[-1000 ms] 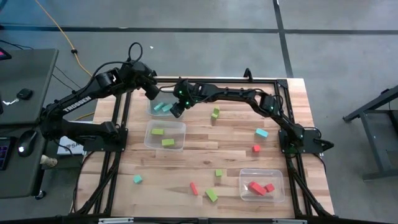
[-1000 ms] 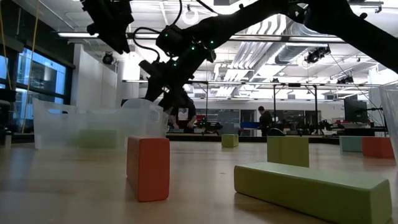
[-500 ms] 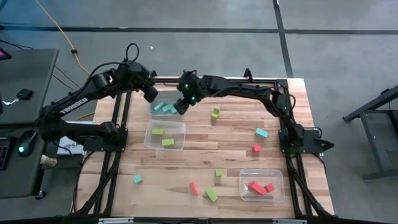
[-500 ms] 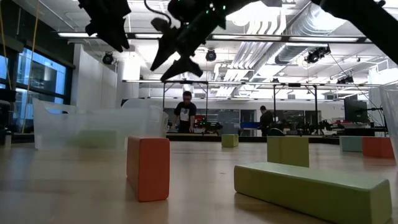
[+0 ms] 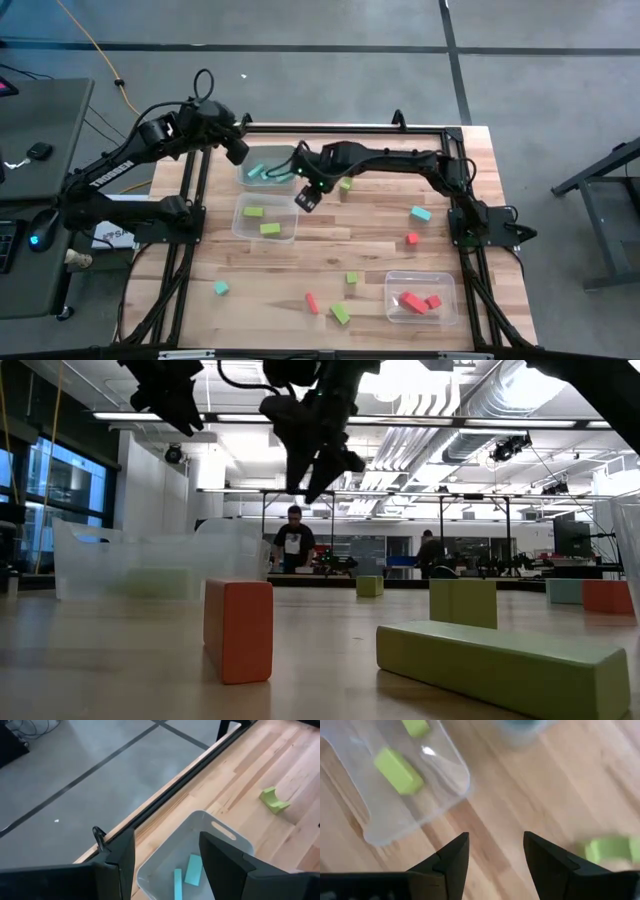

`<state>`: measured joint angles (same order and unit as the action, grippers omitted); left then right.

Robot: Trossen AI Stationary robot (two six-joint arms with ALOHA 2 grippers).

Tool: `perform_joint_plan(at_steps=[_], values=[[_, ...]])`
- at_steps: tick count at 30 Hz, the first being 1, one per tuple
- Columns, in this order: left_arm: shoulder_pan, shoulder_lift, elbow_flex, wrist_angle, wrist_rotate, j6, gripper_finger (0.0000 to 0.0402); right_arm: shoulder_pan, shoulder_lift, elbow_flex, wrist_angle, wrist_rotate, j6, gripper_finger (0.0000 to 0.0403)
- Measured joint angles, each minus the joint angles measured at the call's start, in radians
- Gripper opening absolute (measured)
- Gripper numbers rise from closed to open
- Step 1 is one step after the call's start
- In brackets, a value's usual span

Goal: Sort & place blocks by color
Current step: Put the green block into the left transparent bin

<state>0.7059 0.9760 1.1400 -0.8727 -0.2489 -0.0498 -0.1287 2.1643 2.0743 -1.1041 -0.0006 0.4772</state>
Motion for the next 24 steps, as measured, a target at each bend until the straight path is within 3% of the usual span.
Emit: perform_joint_plan(at_steps=[7,14,24], values=[[0.000,0.000,0.000,0.000,0.003,0.013,0.0170,0.052,0.000,0.000,-0.161,0.051,0.087,0.0177],[0.000,0.000,0.000,-0.027,0.007,0.043,0.0170,0.125,0.000,-0.001,-0.228,0.006,0.142,0.0177],[0.000,0.000,0.000,-0.158,0.177,0.041,0.0170,0.219,0.001,-0.001,-0.323,0.003,0.209,0.0177]])
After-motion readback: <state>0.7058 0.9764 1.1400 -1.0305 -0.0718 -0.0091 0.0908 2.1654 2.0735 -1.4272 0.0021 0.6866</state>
